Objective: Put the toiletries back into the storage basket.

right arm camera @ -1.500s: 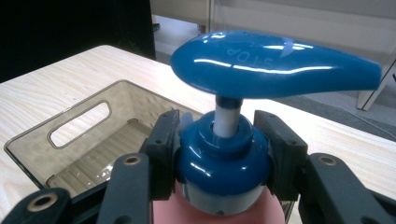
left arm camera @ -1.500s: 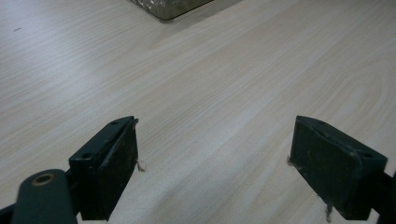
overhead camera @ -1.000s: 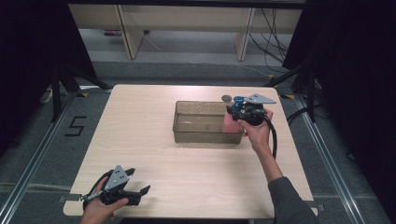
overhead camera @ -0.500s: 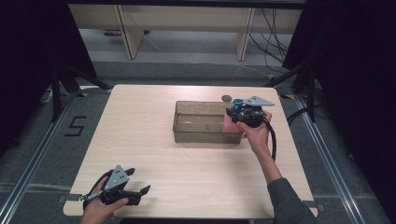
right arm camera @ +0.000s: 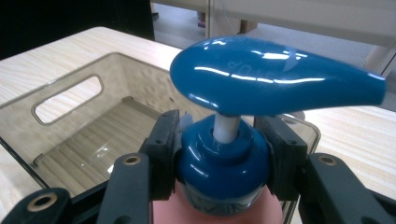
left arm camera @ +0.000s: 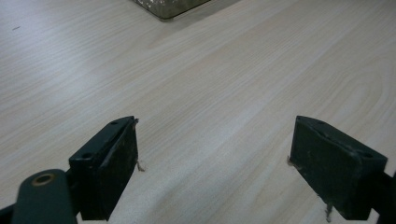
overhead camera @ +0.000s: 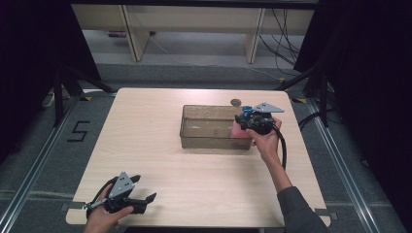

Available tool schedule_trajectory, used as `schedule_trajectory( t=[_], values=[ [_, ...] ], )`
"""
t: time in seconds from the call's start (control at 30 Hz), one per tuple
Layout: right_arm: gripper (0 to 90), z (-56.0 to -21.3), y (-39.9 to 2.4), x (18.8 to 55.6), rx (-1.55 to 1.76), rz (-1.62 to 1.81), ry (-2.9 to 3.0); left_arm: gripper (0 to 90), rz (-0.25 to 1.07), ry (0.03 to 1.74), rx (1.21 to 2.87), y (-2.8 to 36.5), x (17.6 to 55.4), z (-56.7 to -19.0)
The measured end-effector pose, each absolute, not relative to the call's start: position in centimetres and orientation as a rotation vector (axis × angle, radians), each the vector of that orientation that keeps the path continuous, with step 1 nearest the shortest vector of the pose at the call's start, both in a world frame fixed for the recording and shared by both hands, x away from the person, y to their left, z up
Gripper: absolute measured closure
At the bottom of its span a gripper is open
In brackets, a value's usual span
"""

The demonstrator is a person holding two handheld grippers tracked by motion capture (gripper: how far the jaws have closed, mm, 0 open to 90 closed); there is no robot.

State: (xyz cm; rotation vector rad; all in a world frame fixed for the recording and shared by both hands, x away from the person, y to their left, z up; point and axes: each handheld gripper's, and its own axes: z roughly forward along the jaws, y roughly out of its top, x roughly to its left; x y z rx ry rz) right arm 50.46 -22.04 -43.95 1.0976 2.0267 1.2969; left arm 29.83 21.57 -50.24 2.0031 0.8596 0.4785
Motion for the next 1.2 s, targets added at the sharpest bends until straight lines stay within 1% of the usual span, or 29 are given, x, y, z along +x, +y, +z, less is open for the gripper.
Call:
schedule_trajectory(
  t=[0.1, 0.17, 0.27, 0.37, 0.43, 0.5, 0.63, 0.7, 0.77, 0.87, 0.93, 1.2],
  values=[
    [53.5, -44.0, -21.9, 50.3, 1.137, 1.289, 2.026, 14.9, 0.479, 0.863, 2.004, 21.6, 29.7, -50.3],
    [53.4, -44.1, -22.1, 50.3, 1.066, 1.277, 2.005, 14.9, 0.48, 0.867, 1.992, 21.5, 29.7, -50.2],
    [51.6, -44.1, -21.9, 50.3, 1.072, 1.28, 2.029, 14.8, 0.488, 0.844, 2.015, 21.7, 29.7, -50.2],
    [38.5, -43.9, -22.0, 50.2, 1.144, 1.345, 1.989, 14.8, 0.483, 0.855, 1.996, 21.5, 29.7, -50.3],
    [32.9, -43.6, -22.2, 49.9, 1.202, 1.37, 1.972, 14.8, 0.483, 0.858, 1.993, 21.4, 29.7, -50.3],
    [29.2, -43.5, -22.5, 49.7, 1.196, 1.379, 1.961, 14.8, 0.495, 0.835, 2.03, 21.7, 29.8, -50.2],
    [25.5, -43.5, -22.9, 49.3, 1.206, 1.392, 1.949, 14.9, 0.481, 0.856, 1.997, 21.4, 29.7, -50.3],
    [25.3, -43.5, -22.9, 49.1, 1.23, 1.411, 1.943, 14.9, 0.495, 0.837, 2.029, 21.7, 29.8, -50.2],
    [24.2, -43.4, -22.7, 48.7, 1.275, 1.427, 1.95, 14.9, 0.492, 0.846, 2.005, 21.6, 29.8, -50.3],
    [24.0, -43.2, -22.9, 48.6, 1.238, 1.408, 1.937, 14.8, 0.496, 0.843, 2.026, 21.7, 29.7, -50.2],
    [23.9, -43.1, -23.0, 48.5, 1.213, 1.381, 1.937, 14.8, 0.484, 0.861, 1.985, 21.5, 29.7, -50.3],
    [24.0, -42.8, -22.9, 47.7, 1.253, 1.414, 1.906, 14.8, 0.488, 0.846, 2.004, 21.6, 29.7, -50.2]
  ],
)
